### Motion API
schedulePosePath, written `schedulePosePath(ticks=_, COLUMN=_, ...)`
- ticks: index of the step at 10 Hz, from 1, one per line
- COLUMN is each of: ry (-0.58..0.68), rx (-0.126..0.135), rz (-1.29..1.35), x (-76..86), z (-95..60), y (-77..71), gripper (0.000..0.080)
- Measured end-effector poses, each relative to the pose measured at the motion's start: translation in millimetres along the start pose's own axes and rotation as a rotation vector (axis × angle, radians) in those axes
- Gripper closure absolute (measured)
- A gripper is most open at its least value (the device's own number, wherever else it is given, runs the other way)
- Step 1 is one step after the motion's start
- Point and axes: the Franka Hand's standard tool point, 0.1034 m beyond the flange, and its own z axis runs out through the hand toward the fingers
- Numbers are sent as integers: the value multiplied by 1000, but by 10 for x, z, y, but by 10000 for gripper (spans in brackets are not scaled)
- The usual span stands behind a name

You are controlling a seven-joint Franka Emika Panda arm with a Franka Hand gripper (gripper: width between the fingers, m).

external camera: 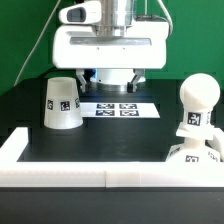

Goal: Assemble lamp

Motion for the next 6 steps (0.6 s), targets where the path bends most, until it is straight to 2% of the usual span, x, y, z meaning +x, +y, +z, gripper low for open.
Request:
schedulePosePath(ticks=2, ry=0, rx=2, rz=-39, x=-146, z=-47, y=413, gripper=101)
schedulePosePath(ticks=3, ry=-3, rx=2, rz=-35, x=-239, z=-58, y=538, gripper=101)
schedulePosePath(ticks=6, ry=-7, rx=4, rz=-32, x=-280, z=-50, y=536, gripper=101)
